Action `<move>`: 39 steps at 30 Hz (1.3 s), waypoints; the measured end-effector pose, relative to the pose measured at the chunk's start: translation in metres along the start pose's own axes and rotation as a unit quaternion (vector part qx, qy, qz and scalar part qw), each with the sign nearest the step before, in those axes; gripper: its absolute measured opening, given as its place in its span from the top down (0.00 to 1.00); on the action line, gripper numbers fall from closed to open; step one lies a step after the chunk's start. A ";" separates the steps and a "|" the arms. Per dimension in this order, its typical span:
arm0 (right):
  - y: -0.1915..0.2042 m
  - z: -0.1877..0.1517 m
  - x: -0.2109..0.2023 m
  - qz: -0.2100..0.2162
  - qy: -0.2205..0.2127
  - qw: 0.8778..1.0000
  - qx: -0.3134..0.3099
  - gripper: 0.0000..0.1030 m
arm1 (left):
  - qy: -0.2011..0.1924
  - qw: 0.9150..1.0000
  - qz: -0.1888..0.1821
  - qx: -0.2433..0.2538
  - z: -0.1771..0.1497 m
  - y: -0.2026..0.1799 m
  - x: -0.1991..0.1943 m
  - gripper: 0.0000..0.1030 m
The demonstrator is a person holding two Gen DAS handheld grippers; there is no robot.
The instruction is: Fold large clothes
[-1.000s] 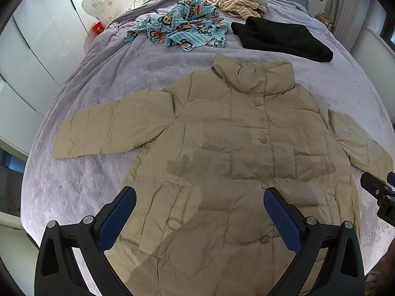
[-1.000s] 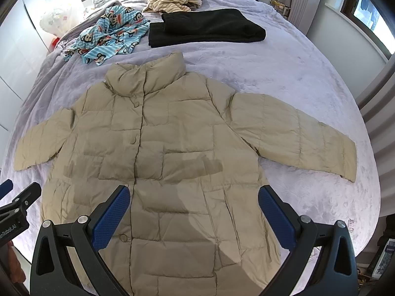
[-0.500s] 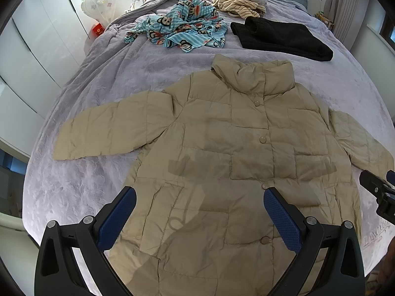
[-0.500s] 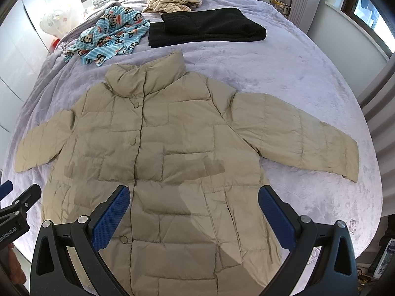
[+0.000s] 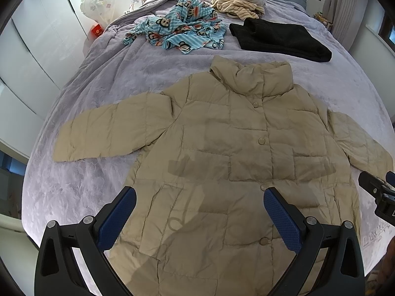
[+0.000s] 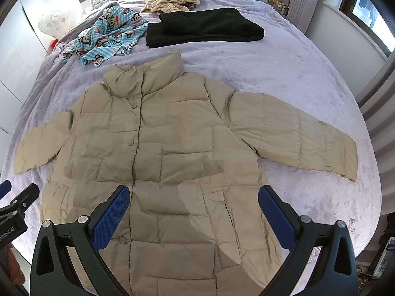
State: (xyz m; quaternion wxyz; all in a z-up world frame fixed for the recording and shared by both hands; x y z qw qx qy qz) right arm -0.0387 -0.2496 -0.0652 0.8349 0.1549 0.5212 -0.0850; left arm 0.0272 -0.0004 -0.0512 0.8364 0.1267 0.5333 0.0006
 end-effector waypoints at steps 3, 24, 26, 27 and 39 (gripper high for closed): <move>-0.001 -0.002 -0.001 -0.001 0.000 1.000 -0.002 0.00 | -0.001 1.000 0.000 0.000 0.001 0.000 -0.001 0.00; 0.000 -0.003 -0.001 0.000 0.001 1.000 -0.003 0.00 | -0.004 1.000 0.003 -0.001 0.002 -0.003 -0.004 0.00; 0.000 -0.004 -0.001 0.001 0.000 1.000 -0.004 0.00 | -0.005 1.000 0.004 0.000 0.002 -0.003 -0.004 0.00; 0.000 -0.004 -0.001 0.001 0.000 1.000 -0.004 0.00 | -0.005 1.000 0.003 -0.001 0.002 -0.003 -0.004 0.00; 0.000 -0.005 -0.001 -0.002 0.001 1.000 -0.006 0.00 | -0.006 1.000 -0.003 -0.003 -0.003 0.000 -0.002 0.00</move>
Point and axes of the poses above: each gripper's, at about its wrist camera, not at the fingertips, and x roughly the way its jaws point, y to its left, z to its top, the point moved 5 cm from there along x, roughly the way its jaws point, and after that the axes turned 9 degrees about z, right-handed, at the moved point
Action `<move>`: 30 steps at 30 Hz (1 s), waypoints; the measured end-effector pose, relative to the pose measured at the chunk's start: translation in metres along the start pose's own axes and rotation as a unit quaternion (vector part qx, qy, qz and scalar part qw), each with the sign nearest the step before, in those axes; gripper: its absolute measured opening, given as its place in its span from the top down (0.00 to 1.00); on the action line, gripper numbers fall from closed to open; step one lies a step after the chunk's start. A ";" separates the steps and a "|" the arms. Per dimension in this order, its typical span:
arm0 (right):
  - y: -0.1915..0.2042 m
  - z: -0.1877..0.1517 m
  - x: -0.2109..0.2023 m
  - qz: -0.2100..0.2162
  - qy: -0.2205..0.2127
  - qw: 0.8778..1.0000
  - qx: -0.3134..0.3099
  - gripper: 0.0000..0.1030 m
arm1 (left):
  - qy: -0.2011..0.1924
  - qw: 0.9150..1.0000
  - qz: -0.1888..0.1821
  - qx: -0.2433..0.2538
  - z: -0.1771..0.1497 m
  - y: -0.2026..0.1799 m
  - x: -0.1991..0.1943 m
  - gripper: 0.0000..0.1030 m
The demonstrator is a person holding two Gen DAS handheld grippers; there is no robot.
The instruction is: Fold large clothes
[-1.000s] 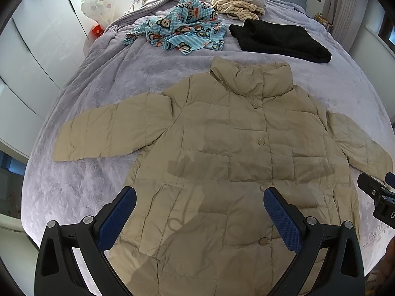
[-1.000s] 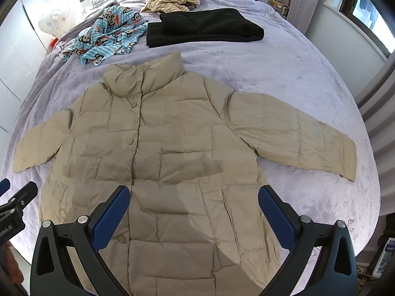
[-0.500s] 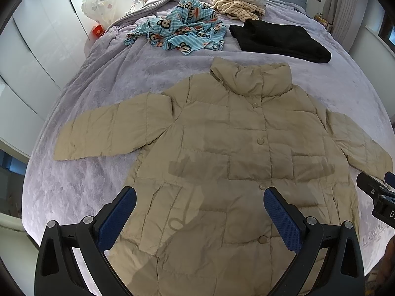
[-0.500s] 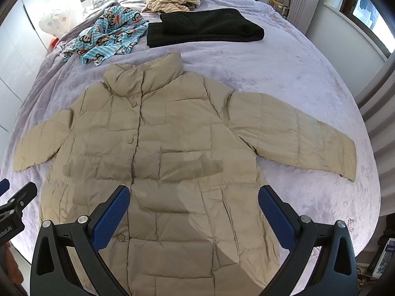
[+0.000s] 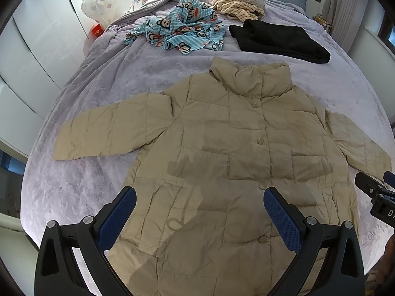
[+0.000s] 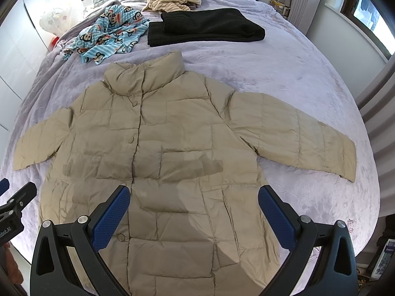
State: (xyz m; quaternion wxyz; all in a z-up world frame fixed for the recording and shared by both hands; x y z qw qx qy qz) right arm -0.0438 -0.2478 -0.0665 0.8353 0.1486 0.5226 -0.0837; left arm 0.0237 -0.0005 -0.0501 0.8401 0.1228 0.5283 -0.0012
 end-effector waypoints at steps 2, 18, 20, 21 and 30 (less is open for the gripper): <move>0.000 0.000 0.000 0.000 0.001 1.000 0.000 0.00 | 0.000 1.000 -0.003 -0.002 0.000 0.002 0.001 0.00; 0.029 -0.009 0.022 -0.042 0.018 0.999 0.013 0.00 | 0.026 0.997 -0.061 -0.027 0.000 0.060 0.066 0.00; 0.038 -0.011 0.029 -0.031 0.025 0.999 0.024 0.00 | 0.029 0.996 -0.071 -0.036 0.000 0.076 0.080 0.00; 0.045 -0.013 0.034 -0.015 0.029 0.999 0.034 0.00 | 0.031 0.996 -0.076 -0.042 0.000 0.083 0.086 0.00; 0.130 -0.024 0.087 0.102 0.045 0.993 0.040 0.00 | 0.042 0.978 -0.118 -0.166 -0.001 0.199 0.168 0.00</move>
Point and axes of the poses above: each gripper's, at about its wrist camera, not at the fingertips, and x roughly the way its jaws point, y to its left, z to its top, the point moved 5 cm from there along x, roughly the way its jaws point, and after that the axes turned 9 degrees about z, right-handed, at the moved point
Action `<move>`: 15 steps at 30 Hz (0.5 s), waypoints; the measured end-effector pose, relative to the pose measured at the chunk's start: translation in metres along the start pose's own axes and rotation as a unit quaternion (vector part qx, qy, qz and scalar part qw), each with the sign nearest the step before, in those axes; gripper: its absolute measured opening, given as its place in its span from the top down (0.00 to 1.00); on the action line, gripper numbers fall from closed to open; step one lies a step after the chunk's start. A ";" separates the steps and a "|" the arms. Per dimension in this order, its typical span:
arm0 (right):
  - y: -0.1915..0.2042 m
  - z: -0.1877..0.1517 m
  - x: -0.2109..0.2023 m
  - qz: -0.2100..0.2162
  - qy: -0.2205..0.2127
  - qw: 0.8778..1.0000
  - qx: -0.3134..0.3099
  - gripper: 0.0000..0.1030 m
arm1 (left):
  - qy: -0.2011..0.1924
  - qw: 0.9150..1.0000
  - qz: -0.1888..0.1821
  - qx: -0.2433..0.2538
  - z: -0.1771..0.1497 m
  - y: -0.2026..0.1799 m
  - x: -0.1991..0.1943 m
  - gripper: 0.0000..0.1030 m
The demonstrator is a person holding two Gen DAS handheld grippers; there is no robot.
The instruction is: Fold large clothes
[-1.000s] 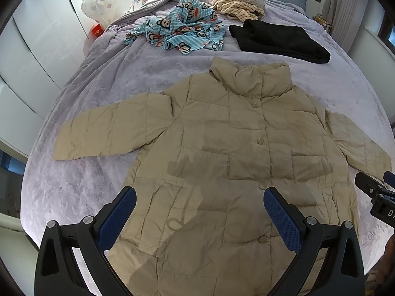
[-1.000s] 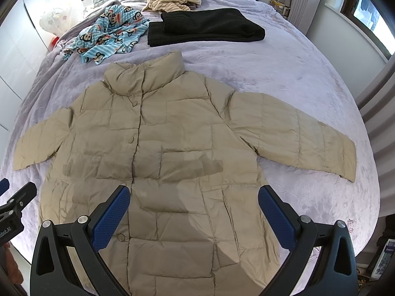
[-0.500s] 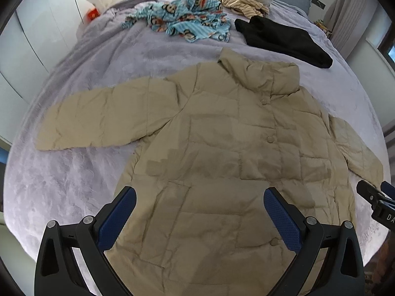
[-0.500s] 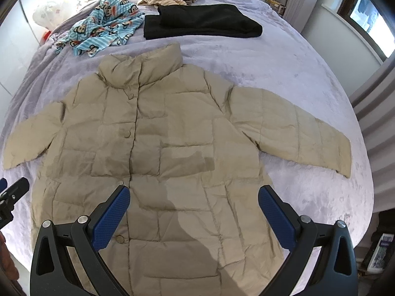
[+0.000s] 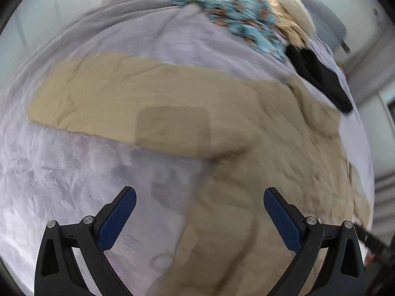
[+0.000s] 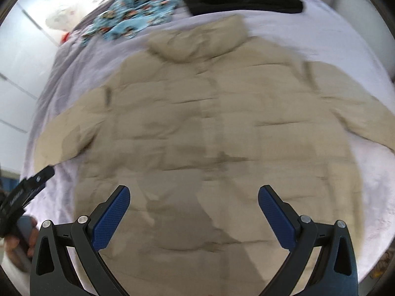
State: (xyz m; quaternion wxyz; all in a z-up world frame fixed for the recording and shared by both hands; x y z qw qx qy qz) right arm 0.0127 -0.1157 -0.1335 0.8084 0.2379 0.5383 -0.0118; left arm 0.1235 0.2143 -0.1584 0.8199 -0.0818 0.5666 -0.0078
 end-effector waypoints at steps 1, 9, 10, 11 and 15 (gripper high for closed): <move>0.006 -0.001 0.006 0.013 -0.001 1.000 0.000 0.00 | 0.000 1.000 -0.004 -0.012 0.004 0.011 0.005 0.00; 0.066 -0.022 0.073 0.057 0.067 0.995 -0.049 0.00 | 0.012 0.983 -0.062 -0.170 0.039 0.121 0.077 0.00; 0.068 -0.024 0.077 0.064 0.068 0.995 -0.047 0.00 | 0.011 0.978 -0.072 -0.194 0.045 0.131 0.086 0.00; 0.073 -0.024 0.081 0.070 0.067 0.994 -0.047 0.00 | 0.007 0.975 -0.077 -0.209 0.052 0.140 0.092 0.00; 0.086 -0.017 0.091 0.082 0.053 0.993 -0.061 0.00 | -0.019 0.966 -0.083 -0.244 0.084 0.153 0.113 0.00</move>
Point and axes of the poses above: each gripper's, at about its wrist camera, not at the fingertips, and x roughly the way its jaws point, y to its left, z to its top, the point moved 5 cm from there along x, roughly the way its jaws point, and after that the axes turned 9 degrees about z, right-handed, at the moved point
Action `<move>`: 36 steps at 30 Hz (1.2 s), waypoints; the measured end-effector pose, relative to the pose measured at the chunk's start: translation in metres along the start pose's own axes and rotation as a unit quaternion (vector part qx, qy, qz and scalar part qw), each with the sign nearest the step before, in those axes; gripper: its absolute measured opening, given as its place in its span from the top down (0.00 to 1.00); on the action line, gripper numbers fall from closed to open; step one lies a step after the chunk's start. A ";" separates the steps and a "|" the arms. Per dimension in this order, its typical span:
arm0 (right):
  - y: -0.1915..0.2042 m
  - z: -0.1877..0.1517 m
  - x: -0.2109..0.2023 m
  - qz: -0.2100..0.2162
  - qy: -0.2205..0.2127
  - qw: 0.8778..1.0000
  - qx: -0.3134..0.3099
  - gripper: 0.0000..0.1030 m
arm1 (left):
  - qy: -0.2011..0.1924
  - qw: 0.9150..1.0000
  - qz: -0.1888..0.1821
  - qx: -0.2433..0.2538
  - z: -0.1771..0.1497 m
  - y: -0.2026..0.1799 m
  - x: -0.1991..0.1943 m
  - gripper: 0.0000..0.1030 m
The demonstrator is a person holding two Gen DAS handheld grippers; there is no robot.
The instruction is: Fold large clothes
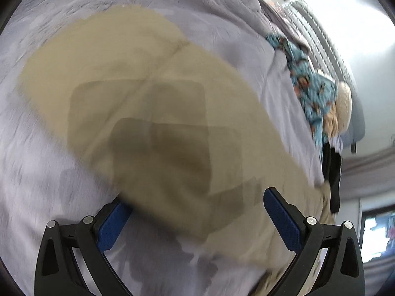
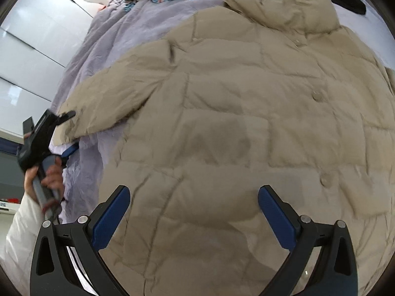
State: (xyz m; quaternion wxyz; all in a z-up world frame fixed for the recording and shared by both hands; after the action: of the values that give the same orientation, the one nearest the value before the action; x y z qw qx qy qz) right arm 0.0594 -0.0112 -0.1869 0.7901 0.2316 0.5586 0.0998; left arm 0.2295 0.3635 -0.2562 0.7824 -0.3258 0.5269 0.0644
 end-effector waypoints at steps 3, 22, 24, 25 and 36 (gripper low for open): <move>0.007 0.011 0.002 0.007 -0.012 1.000 -0.009 0.00 | -0.023 0.999 0.030 0.007 0.019 -0.015 0.015 0.00; 0.050 0.100 0.085 0.119 -0.033 0.992 0.026 0.89 | -0.125 0.957 -0.064 0.254 0.009 -0.157 -0.108 0.88; 0.046 0.094 0.107 0.127 -0.010 0.991 0.050 0.89 | -0.122 0.949 -0.082 0.277 -0.006 -0.178 -0.118 0.88; 0.043 0.091 0.113 0.127 -0.005 0.990 0.056 0.90 | -0.118 0.946 -0.091 0.287 -0.015 -0.188 -0.121 0.89; -0.029 0.063 0.044 0.147 -0.019 0.984 0.101 0.92 | -0.115 0.885 -0.104 0.439 -0.173 -0.347 -0.110 0.89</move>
State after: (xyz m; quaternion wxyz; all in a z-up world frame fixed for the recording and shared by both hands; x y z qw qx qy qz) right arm 0.1304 -0.0345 -0.2211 0.7500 0.3916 0.5103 0.1539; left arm 0.2002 0.0200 -0.0473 0.9029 0.0084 0.3703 -0.2181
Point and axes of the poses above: each gripper's, at about its wrist camera, not at the fingertips, and x roughly the way its jaws point, y to its left, z to its top, the point moved 5 cm from there along x, roughly the way its jaws point, and after that the axes turned 9 degrees about z, right-handed, at the moved point
